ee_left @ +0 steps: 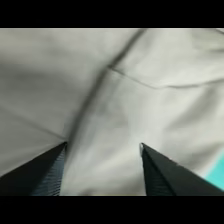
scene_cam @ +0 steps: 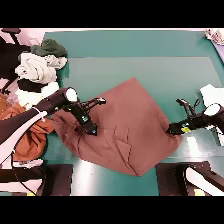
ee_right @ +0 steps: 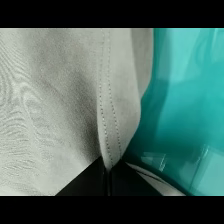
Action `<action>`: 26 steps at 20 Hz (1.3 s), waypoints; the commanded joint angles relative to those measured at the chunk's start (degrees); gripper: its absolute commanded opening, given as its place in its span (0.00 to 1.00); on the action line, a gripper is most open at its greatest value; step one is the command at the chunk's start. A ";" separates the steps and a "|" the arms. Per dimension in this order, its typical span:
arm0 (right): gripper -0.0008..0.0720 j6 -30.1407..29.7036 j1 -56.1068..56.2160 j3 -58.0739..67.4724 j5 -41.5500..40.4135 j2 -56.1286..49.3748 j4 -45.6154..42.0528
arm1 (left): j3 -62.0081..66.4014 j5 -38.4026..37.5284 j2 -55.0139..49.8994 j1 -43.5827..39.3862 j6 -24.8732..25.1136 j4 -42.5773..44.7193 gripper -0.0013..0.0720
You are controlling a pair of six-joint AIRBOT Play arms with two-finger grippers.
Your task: Fold the shirts.
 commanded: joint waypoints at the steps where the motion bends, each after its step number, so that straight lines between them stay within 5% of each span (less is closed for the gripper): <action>1: 0.04 0.02 -0.04 0.02 -0.04 0.00 0.13 | 0.02 -4.07 -0.15 -0.09 0.33 -2.29 0.76; 4: 0.04 0.02 -0.04 0.02 0.26 0.00 0.13 | 0.02 -2.69 -0.17 -0.09 0.42 -2.97 0.76; 6: 0.04 0.02 -0.04 0.02 0.46 0.00 0.13 | -0.24 -1.60 -0.17 -0.09 1.60 -3.04 0.65; 11: 0.04 0.02 -0.04 0.02 1.16 0.02 0.13 | -0.37 1.40 -2.21 -0.09 1.86 -2.80 0.65; 17: 0.04 0.02 -0.04 0.02 1.57 0.00 0.13 | -0.37 -5.60 -3.50 -0.09 2.91 -6.69 0.65; 18: 0.04 0.02 -0.04 0.02 1.44 0.02 0.13 | -0.37 -7.02 -3.50 -0.09 3.39 -7.52 0.47; 19: 0.04 0.02 -0.04 0.02 1.42 0.02 0.15 | -0.37 -7.26 -3.50 -0.11 3.39 -7.74 0.40; 25: 0.04 0.02 -0.04 0.02 1.68 0.00 0.15 | -0.37 -5.51 -3.52 -0.11 3.41 -8.04 0.40; 26: 0.04 0.02 -0.04 0.02 1.66 0.02 0.17 | -0.37 -5.51 -3.52 -0.11 3.45 -8.39 0.27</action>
